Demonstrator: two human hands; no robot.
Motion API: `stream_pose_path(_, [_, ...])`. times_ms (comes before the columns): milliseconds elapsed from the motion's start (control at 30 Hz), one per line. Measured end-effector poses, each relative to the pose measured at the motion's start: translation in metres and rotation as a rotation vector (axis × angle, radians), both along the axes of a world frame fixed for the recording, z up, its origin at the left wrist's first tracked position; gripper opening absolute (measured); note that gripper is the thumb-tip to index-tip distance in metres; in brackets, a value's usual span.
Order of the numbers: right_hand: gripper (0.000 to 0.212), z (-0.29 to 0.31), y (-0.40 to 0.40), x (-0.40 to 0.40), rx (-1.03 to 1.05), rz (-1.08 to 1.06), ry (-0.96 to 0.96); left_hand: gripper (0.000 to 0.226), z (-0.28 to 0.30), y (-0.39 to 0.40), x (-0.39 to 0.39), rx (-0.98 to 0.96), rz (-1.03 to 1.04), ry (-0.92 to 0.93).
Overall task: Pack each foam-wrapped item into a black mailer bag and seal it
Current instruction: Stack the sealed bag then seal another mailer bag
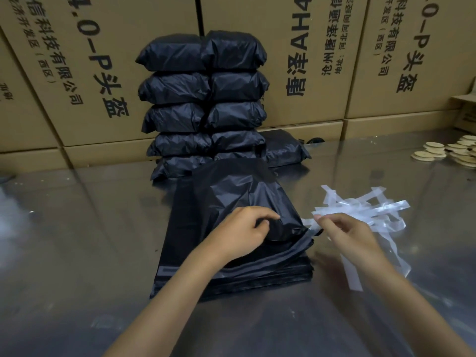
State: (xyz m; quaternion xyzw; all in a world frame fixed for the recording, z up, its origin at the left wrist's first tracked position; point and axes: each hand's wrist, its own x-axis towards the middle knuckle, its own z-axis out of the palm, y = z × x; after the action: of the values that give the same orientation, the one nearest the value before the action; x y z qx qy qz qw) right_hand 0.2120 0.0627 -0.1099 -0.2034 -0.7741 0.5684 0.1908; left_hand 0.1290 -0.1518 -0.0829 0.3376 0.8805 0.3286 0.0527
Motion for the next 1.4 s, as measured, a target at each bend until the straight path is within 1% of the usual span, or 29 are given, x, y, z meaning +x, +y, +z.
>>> stream_pose_path(67, [0.011, 0.0, -0.004, 0.002, 0.029, -0.029, 0.064, 0.032, 0.001, 0.011, 0.002, -0.034, -0.038, -0.001])
stream_pose_path(100, [0.005, 0.0, -0.006, 0.003, 0.095, -0.048, 0.091, 0.032, 0.002, 0.012, 0.001, -0.048, -0.046, -0.009])
stream_pose_path(133, [0.007, 0.001, -0.008, 0.004, 0.186, -0.061, 0.121, 0.032, 0.005, 0.009, 0.0, -0.055, -0.044, -0.026])
stream_pose_path(200, [0.028, 0.005, -0.011, 0.007, 0.401, -0.011, 0.204, 0.035, 0.014, -0.014, -0.002, -0.063, -0.028, -0.027])
stream_pose_path(233, [0.04, 0.007, -0.01, 0.009, 0.544, 0.053, 0.225, 0.038, 0.018, -0.03, -0.003, -0.088, -0.017, 0.023])
stream_pose_path(267, [0.054, 0.009, -0.007, 0.01, 0.731, 0.129, 0.2, 0.045, 0.019, -0.049, -0.004, -0.144, -0.008, 0.094])
stream_pose_path(333, [0.081, 0.01, 0.005, 0.01, 1.136, 0.283, -0.021, 0.065, 0.012, -0.092, -0.008, -0.361, 0.026, 0.212])
stream_pose_path(367, [0.092, 0.009, 0.011, 0.009, 1.247, 0.355, -0.143, 0.076, 0.005, -0.112, -0.008, -0.489, 0.064, 0.228])
stream_pose_path(400, [0.097, 0.005, 0.017, 0.007, 1.277, 0.411, -0.219, 0.088, -0.003, -0.13, -0.007, -0.587, 0.099, 0.225])
stream_pose_path(433, [0.095, -0.001, 0.021, 0.006, 1.256, 0.438, -0.241, 0.096, -0.012, -0.142, -0.004, -0.634, 0.121, 0.233])
stream_pose_path(467, [0.089, -0.006, 0.024, 0.004, 1.219, 0.438, -0.212, 0.098, -0.021, -0.149, 0.0, -0.627, 0.123, 0.265])
stream_pose_path(567, [0.066, -0.019, 0.022, -0.002, 1.149, 0.385, -0.015, 0.082, -0.038, -0.144, 0.012, -0.413, 0.05, 0.429])
stream_pose_path(667, [0.063, -0.024, 0.016, -0.012, 1.121, 0.377, 0.116, 0.076, -0.047, -0.123, 0.01, -0.31, 0.014, 0.514])
stream_pose_path(700, [0.059, -0.024, 0.014, -0.013, 1.127, 0.383, 0.131, 0.073, -0.049, -0.116, 0.006, -0.29, 0.014, 0.517])
stream_pose_path(767, [0.041, -0.021, 0.012, -0.016, 1.124, 0.381, 0.149, 0.061, -0.052, -0.107, 0.001, -0.204, 0.034, 0.475])
stream_pose_path(833, [0.025, -0.02, 0.013, -0.018, 1.067, 0.38, 0.18, 0.057, -0.049, -0.103, 0.001, -0.032, 0.139, 0.337])
stream_pose_path(900, [0.016, -0.017, 0.012, -0.018, 0.922, 0.38, 0.238, 0.043, -0.046, -0.107, 0.001, 0.13, 0.21, 0.25])
stream_pose_path(967, [0.015, -0.009, 0.01, -0.01, 0.612, 0.42, 0.263, 0.027, -0.039, -0.111, 0.001, 0.257, 0.218, 0.199])
stream_pose_path(1000, [0.017, -0.005, 0.009, -0.004, 0.431, 0.471, 0.258, 0.013, -0.035, -0.114, 0.004, 0.315, 0.198, 0.152])
stream_pose_path(1033, [0.018, 0.0, 0.008, 0.003, 0.286, 0.53, 0.252, 0.012, -0.03, -0.116, 0.006, 0.389, 0.171, 0.094])
stream_pose_path(1100, [0.011, 0.01, 0.008, 0.016, 0.138, 0.615, 0.248, 0.038, -0.026, -0.12, 0.014, 0.537, 0.165, -0.035])
stream_pose_path(1133, [0.005, 0.015, 0.008, 0.023, 0.087, 0.653, 0.241, 0.041, -0.027, -0.122, 0.018, 0.614, 0.19, -0.092])
stream_pose_path(1167, [0.013, 0.018, 0.009, 0.028, 0.063, 0.683, 0.22, 0.04, -0.026, -0.124, 0.022, 0.651, 0.231, -0.124])
stream_pose_path(1200, [0.03, 0.018, 0.011, 0.032, 0.093, 0.709, 0.174, 0.039, -0.028, -0.127, 0.026, 0.675, 0.239, -0.148])
stream_pose_path(1267, [0.074, 0.01, 0.019, 0.038, 0.281, 0.739, 0.034, 0.043, -0.03, -0.138, 0.028, 0.62, 0.192, -0.111])
stream_pose_path(1300, [0.092, 0.004, 0.02, 0.04, 0.362, 0.761, -0.019, 0.038, -0.029, -0.14, 0.026, 0.532, 0.161, -0.07])
stream_pose_path(1333, [0.103, -0.001, 0.02, 0.042, 0.403, 0.784, -0.036, 0.023, -0.031, -0.143, 0.023, 0.435, 0.122, -0.052])
stream_pose_path(1367, [0.107, -0.006, 0.02, 0.043, 0.403, 0.808, -0.018, 0.019, -0.03, -0.145, 0.02, 0.304, 0.086, -0.039])
stream_pose_path(1400, [0.106, -0.01, 0.018, 0.044, 0.401, 0.83, 0.02, 0.036, -0.031, -0.144, 0.016, 0.18, 0.073, -0.023])
